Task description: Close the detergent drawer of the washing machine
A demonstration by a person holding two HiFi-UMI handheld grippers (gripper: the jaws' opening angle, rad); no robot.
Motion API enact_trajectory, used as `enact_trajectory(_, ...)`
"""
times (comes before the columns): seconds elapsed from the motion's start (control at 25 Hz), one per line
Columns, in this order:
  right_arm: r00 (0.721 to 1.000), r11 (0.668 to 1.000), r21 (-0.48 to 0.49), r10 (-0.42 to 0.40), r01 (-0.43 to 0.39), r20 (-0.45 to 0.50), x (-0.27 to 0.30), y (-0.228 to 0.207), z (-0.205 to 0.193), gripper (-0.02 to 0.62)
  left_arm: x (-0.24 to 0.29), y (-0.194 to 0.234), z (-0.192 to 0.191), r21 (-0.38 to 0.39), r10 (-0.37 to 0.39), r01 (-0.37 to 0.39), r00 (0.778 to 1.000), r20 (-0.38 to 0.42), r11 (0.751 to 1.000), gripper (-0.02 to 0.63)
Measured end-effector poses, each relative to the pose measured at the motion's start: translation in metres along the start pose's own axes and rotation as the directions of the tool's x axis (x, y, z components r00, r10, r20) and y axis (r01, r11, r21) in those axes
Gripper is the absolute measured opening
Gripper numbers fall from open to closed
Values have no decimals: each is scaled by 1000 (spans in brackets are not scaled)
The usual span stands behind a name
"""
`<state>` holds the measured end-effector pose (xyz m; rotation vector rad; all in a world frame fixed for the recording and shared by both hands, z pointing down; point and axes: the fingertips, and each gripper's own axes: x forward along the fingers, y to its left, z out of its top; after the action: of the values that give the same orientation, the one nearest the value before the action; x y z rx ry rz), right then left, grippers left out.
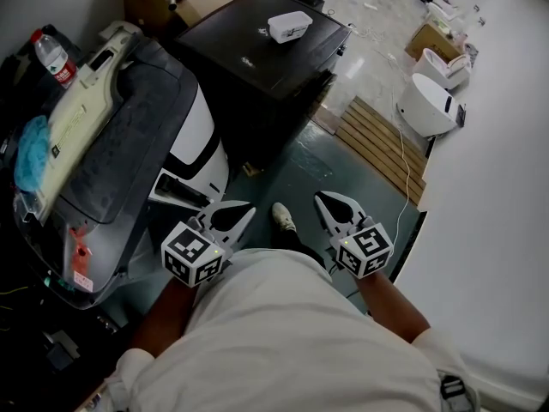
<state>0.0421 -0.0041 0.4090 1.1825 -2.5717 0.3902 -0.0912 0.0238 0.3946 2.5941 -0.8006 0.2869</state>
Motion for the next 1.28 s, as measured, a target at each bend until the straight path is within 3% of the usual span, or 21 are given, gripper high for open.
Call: enact_trajectory(1.28, 1000, 1000, 8, 25, -25, -13, 8, -7, -7, 5, 6, 10, -8, -29, 21, -22, 999, -24, 999, -5)
